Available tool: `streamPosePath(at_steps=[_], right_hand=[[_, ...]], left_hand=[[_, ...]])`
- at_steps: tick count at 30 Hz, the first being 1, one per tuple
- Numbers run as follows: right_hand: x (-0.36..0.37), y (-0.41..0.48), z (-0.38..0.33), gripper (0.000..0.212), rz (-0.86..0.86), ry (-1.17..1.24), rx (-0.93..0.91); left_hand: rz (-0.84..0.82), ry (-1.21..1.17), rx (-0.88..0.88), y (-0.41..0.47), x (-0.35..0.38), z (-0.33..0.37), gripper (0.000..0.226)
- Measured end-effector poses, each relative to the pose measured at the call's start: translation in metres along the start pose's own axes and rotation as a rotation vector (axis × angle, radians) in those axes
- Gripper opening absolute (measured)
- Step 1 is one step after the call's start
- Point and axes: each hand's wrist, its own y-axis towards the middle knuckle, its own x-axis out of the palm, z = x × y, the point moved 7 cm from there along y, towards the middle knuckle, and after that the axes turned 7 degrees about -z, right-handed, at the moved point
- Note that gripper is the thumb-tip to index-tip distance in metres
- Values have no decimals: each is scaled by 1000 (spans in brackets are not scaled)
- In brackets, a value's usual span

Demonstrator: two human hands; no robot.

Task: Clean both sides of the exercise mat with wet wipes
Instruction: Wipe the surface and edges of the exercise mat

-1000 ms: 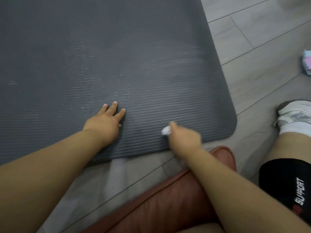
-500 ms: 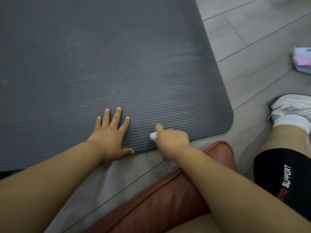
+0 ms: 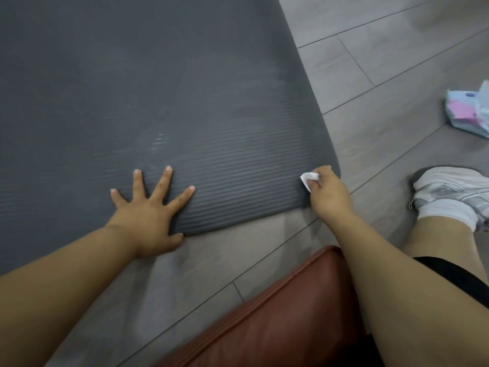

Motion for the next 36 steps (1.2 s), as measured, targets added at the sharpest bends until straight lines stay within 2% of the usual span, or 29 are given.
streamPosePath(at_steps=[4, 7, 9, 11, 14, 16, 17, 18, 21, 23, 25, 30, 31, 33, 36], right_hand=[[-7, 19, -15, 21, 39, -94, -171], [-33, 23, 7, 26, 267, -193, 44], [-27, 15, 4, 24, 272, -178, 120], [1, 1, -32, 19, 195, -130, -32], [53, -49, -113, 11, 73, -119, -542], [73, -72, -134, 12, -19, -192, -770], [69, -66, -130, 16, -50, -226, -777], [57, -49, -117, 18, -17, -240, -687], [2, 14, -26, 20, 81, -184, -88], [-28, 23, 13, 19, 171, -89, 158], [-19, 16, -1, 19, 162, -111, 99], [48, -23, -90, 16, -36, -168, -508], [51, -25, -94, 15, -53, -169, -560], [48, -21, -90, 12, -92, -141, -541], [43, -18, -82, 11, -148, -54, -477]], left_hand=[[67, 87, -6, 8, -16, -18, 96], [166, -22, 56, 14, -33, -10, 99], [179, -110, 52, 22, -40, 2, 84], [178, -128, 2, 29, -43, 12, 72], [184, -127, -48, 33, -43, 17, 69], [187, -121, -49, 33, -41, 14, 69], [185, -118, -45, 33, -40, 13, 69], [182, -113, -42, 33, -39, 12, 69], [177, -99, -46, 33, -39, 13, 70], [173, -105, -56, 33, -40, 17, 70], [158, -106, -61, 33, -41, 20, 73], [74, -61, -30, 30, -37, 35, 98], [63, -30, -20, 29, -35, 38, 98], [34, 54, 6, 26, -31, 42, 94], [-7, 132, 41, 22, -27, 48, 72]])
